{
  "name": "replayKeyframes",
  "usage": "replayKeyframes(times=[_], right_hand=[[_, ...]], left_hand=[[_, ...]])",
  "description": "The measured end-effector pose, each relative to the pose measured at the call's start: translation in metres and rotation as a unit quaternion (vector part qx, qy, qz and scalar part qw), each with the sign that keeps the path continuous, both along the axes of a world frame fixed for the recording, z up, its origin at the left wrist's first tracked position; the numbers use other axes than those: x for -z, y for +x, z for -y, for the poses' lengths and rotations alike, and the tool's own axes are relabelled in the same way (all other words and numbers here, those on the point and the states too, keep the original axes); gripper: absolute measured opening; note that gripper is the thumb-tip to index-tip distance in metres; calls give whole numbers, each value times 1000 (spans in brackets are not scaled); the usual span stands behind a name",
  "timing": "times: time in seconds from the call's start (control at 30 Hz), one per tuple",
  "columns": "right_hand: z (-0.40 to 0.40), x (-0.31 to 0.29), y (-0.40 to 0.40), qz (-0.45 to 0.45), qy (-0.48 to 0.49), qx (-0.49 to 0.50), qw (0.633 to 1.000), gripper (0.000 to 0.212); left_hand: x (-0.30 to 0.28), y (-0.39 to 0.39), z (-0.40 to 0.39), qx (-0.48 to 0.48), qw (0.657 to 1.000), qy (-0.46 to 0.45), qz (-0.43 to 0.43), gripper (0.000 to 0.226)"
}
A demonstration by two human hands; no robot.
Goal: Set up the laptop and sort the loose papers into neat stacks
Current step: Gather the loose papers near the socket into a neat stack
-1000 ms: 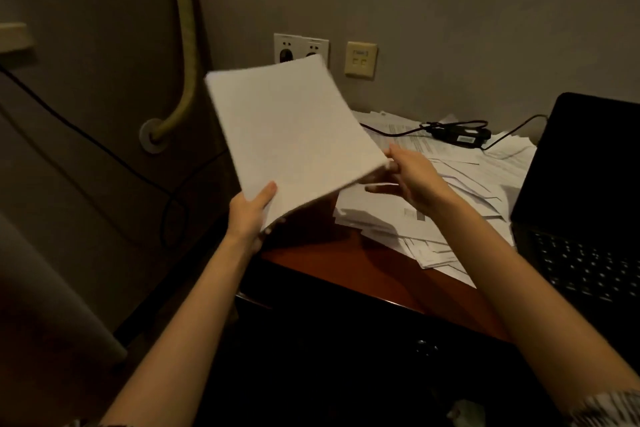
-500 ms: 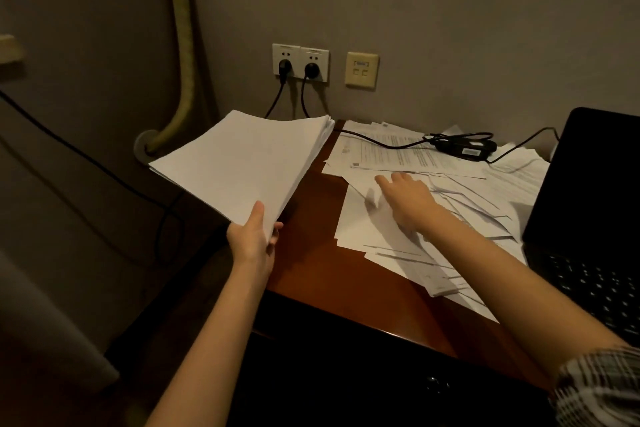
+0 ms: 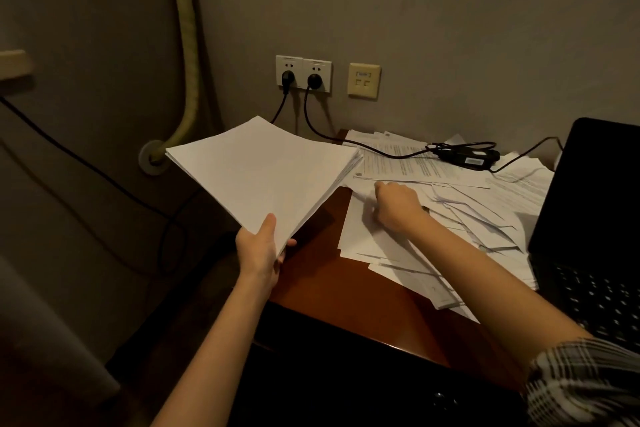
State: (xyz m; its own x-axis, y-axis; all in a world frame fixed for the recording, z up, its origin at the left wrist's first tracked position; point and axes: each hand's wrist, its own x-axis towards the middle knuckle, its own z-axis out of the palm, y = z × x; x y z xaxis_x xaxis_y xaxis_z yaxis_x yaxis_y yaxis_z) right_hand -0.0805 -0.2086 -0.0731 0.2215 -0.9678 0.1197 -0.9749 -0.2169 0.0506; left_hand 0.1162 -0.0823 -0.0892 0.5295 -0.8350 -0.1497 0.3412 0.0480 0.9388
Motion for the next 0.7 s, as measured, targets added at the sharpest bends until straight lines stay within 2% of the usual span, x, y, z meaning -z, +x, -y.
replayKeyframes(times=[0.1, 0.17, 0.27, 0.37, 0.5, 0.57, 0.6, 0.67, 0.7], right_hand=[[3, -2, 3, -9, 23, 33, 999, 20], [4, 0, 1, -11, 28, 49, 998, 24], [7, 4, -11, -23, -13, 52, 998, 32], [5, -1, -28, -23, -57, 55, 997, 18], [-8, -25, -35, 71, -118, 62, 989, 21], [-24, -43, -27, 138, -178, 23, 974, 22], [-34, -50, -22, 181, -232, -26, 955, 24], [-57, -57, -13, 234, -346, -181, 891, 28], [-68, -54, -10, 231, -366, -256, 864, 24]], left_hand=[[1, 1, -2, 21, 1000, 1, 11, 17], [1, 4, -4, 50, 999, 2, 12, 21], [0, 16, -12, 107, 993, 35, 22, 25], [-2, 32, -25, 181, 978, 83, 66, 26], [-5, 48, -35, 256, 951, 123, 119, 25], [-6, 53, -36, 274, 943, 141, 122, 27], [-7, 55, -36, 280, 942, 144, 119, 28], [-7, 61, -38, 291, 938, 145, 122, 29], [-7, 64, -40, 296, 934, 150, 128, 30]])
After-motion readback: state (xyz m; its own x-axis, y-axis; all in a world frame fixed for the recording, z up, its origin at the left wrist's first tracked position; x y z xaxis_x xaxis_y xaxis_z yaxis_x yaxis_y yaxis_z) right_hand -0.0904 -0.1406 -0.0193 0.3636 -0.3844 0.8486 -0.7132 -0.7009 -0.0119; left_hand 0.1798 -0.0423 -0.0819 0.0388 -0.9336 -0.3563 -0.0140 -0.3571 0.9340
